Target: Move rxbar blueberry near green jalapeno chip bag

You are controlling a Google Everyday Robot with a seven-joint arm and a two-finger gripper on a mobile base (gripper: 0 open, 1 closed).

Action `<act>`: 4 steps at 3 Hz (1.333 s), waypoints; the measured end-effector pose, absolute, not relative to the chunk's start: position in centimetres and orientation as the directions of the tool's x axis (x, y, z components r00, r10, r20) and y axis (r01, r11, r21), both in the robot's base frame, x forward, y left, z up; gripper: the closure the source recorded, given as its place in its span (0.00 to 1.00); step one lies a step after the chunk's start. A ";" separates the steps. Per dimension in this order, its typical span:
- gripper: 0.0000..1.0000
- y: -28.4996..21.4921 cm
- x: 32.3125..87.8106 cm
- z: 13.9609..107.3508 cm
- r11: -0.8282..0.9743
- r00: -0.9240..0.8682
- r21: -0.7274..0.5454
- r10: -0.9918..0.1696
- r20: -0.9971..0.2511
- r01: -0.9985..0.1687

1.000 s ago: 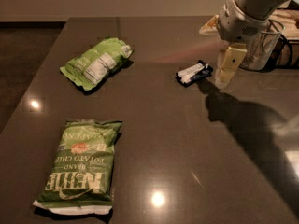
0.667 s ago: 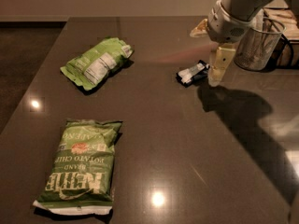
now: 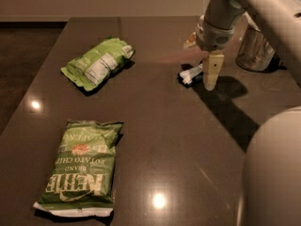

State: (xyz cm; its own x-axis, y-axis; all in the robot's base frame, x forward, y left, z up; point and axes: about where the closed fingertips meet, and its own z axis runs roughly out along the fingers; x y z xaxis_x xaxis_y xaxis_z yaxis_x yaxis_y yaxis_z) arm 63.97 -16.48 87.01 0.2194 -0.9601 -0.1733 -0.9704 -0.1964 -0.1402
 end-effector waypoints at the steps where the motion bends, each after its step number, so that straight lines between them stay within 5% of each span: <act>1: 0.00 -16.8 64.8 85.1 -0.213 0.226 -0.102 -0.965 -0.135 -0.972; 2: 0.15 -17.1 65.3 84.1 -0.217 0.225 -0.074 -0.968 -0.115 -0.973; 4: 0.62 -16.4 65.0 84.9 -0.242 0.249 -0.068 -0.960 -0.128 -0.968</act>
Offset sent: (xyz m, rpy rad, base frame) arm 0.0006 -0.0204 -0.0346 -0.1311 0.1572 0.0244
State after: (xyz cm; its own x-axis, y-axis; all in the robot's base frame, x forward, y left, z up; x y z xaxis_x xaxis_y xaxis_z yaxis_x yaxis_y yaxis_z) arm 64.98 -16.36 84.90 0.2493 -0.9599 -0.1282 -0.9678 -0.2423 -0.0683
